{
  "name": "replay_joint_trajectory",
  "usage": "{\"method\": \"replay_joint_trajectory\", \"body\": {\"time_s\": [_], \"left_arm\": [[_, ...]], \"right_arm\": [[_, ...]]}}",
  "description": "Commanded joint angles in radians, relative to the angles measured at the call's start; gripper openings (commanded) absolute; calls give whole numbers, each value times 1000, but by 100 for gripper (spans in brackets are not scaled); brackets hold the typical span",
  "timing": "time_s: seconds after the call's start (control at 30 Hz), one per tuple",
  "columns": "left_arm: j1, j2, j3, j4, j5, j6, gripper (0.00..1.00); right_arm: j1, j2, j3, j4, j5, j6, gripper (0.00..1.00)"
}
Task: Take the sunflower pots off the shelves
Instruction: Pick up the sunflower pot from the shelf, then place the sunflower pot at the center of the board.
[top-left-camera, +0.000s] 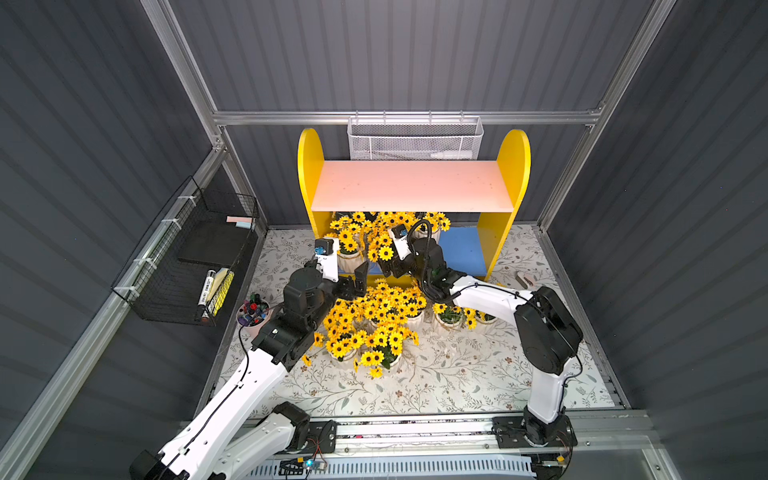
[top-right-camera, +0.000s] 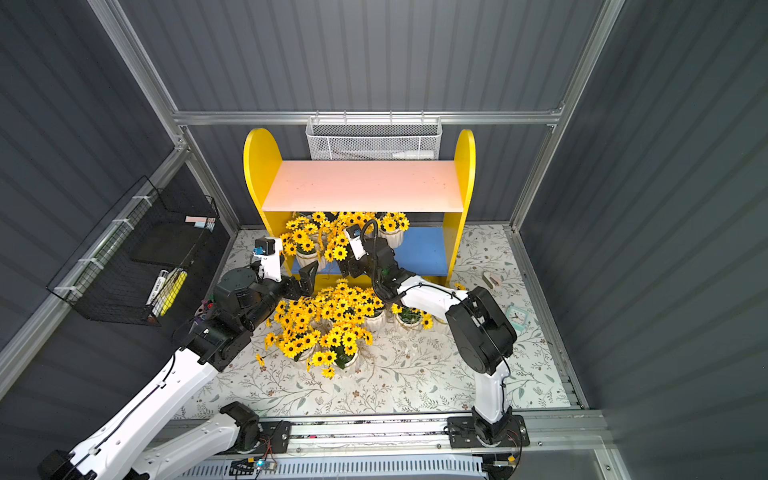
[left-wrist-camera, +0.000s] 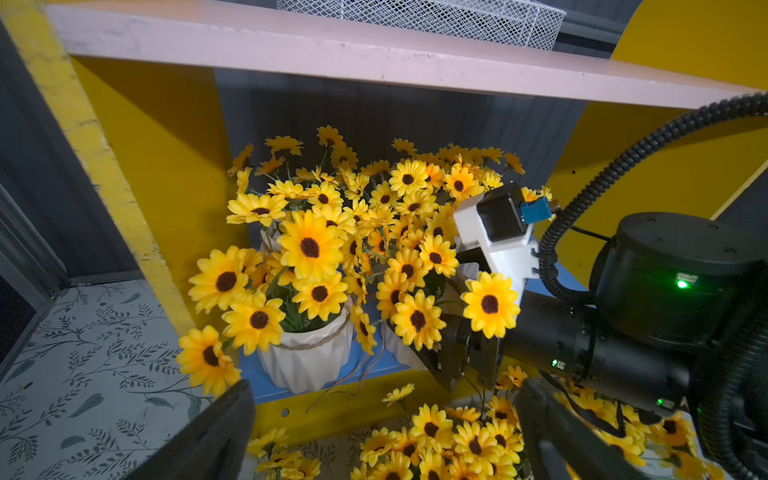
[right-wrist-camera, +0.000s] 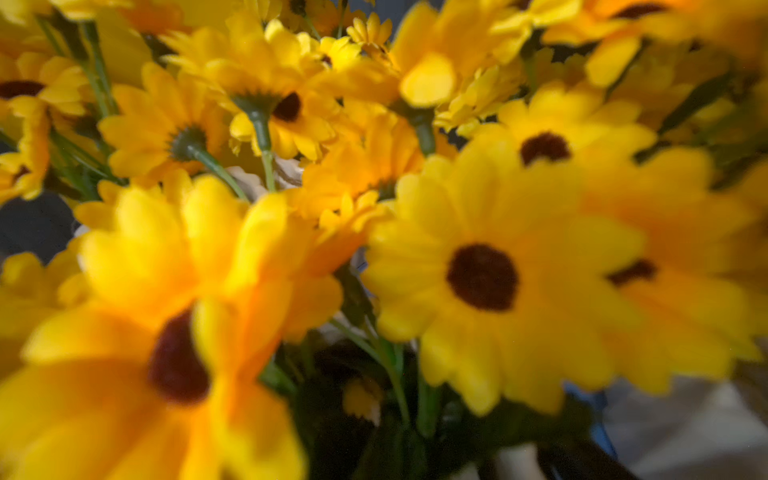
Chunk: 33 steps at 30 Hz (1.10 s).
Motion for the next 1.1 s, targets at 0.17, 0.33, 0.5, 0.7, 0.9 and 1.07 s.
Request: {"method": "replay_joint_trajectory", "body": {"time_s": [0.17,0.33,0.5,0.7,0.9,1.07], "left_arm": [[6,-24,-7,22,5,14,100],[7,-20,-10,28,12,14,99],[6,-10,-10,29,40,9,99],[6,-1,-12,39,73,9,99],[5,-8,-35,100,131,20,99],[5,-6,-49,128,181,19,99]], "right_arm": [[19,-100,-54,76,-12,-15,0],[19,-164,-96,96,3,-7,0],[19,-234,-144,110,9,-1,0],[27,-333,-222,89,3,1,0],[83,-523,-328,1,21,-50,0],[141,-693,-409,-95,77,-63,0]]}}
